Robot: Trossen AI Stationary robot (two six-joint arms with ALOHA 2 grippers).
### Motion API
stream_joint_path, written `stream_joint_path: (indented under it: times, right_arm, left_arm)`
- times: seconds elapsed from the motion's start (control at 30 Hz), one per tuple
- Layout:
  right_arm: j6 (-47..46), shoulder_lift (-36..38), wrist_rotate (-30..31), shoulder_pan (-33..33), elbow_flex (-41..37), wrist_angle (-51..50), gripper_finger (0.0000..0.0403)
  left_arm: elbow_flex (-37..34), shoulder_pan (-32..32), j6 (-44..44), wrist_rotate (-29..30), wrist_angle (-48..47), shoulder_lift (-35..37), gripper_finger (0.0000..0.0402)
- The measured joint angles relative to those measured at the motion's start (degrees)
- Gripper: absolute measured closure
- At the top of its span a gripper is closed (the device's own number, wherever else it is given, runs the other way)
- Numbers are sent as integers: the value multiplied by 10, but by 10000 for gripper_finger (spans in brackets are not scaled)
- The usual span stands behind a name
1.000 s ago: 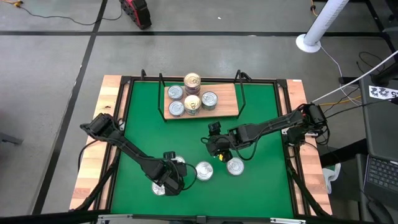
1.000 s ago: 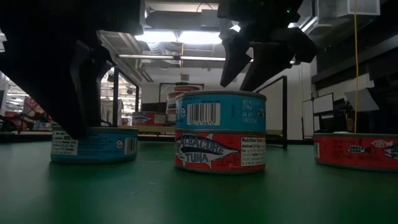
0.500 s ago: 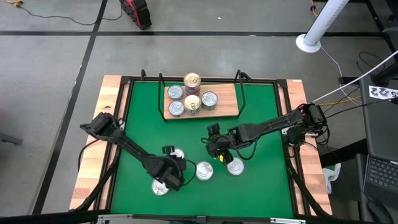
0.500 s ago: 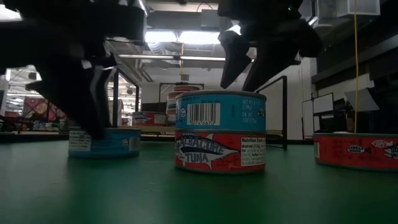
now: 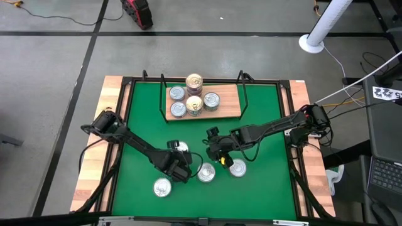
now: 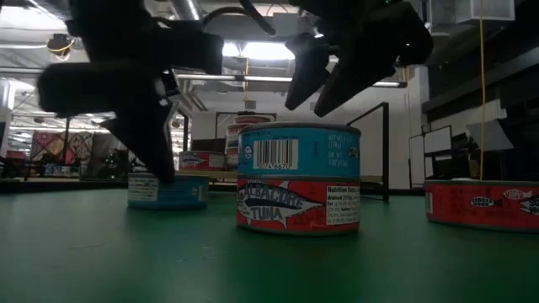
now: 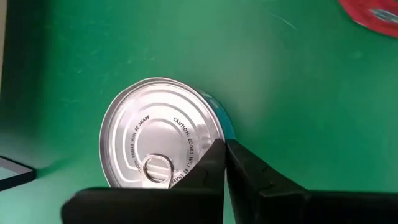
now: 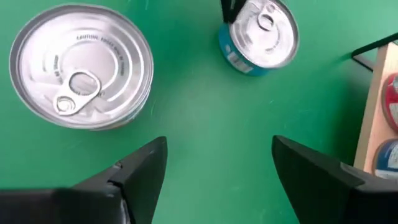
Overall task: Stack canned seafood by type on shelf
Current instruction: Stack the yellow-blue tuna can on top of the yellow-blue tuna can on the shelf
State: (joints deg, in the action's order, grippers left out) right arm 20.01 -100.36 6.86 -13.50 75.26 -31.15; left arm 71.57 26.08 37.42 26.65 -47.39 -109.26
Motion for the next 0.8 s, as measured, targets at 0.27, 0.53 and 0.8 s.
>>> stream_joint_path:
  times: [0.27,0.53,0.8]
  right_arm:
    - [55,0,52,0,0,17,116]
    - [76,0,76,0,0,16,116]
    - [76,0,72,-1,0,14,116]
  left_arm:
    - [10,-30,-2,-5,4,1,400]
    - [33,-38,-17,-6,43,14,401]
    - [34,-38,-22,-4,82,58,401]
